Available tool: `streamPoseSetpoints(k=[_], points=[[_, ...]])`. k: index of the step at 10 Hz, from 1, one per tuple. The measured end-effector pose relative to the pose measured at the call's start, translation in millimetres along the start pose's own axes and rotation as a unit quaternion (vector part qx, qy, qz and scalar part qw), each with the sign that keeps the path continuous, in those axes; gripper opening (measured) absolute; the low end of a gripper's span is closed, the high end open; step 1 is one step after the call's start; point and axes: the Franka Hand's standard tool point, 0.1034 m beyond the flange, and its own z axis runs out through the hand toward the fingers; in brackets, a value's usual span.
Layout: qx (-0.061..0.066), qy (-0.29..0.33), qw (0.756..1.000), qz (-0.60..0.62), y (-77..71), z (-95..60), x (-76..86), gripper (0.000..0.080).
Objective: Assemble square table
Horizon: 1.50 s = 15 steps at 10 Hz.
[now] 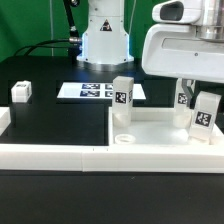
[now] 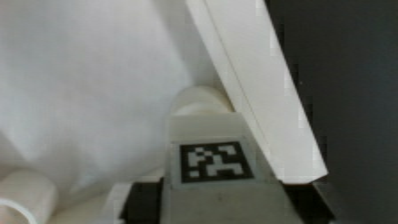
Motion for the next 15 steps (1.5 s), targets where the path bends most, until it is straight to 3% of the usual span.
streamPoseSetpoints(k=[2,6,7,8,9,11,12,14,15], points=[[0.003,0.004,0.987,0.16,0.6,0.9,0.0,0.0292],[0.022,-0.033,0.911,0.41,1.3,1.1,1.7,0.0292],[0.026,-0.043,0.882,0.469,1.8,1.4,2.3,0.0292],[0.025,-0.044,0.876,0.481,1.5,1.8,1.3,0.0292],[0.026,-0.044,0.883,0.466,1.4,1.8,1.1,0.0292],[0.041,-0.032,0.925,0.375,-0.7,3.7,0.5,0.0599],[0.049,-0.023,0.964,0.259,1.1,5.1,2.2,0.0637],[0.048,-0.014,0.993,0.108,-0.7,5.9,-3.3,0.0637],[0.048,-0.013,0.996,0.08,-0.2,6.2,-2.8,0.0648]])
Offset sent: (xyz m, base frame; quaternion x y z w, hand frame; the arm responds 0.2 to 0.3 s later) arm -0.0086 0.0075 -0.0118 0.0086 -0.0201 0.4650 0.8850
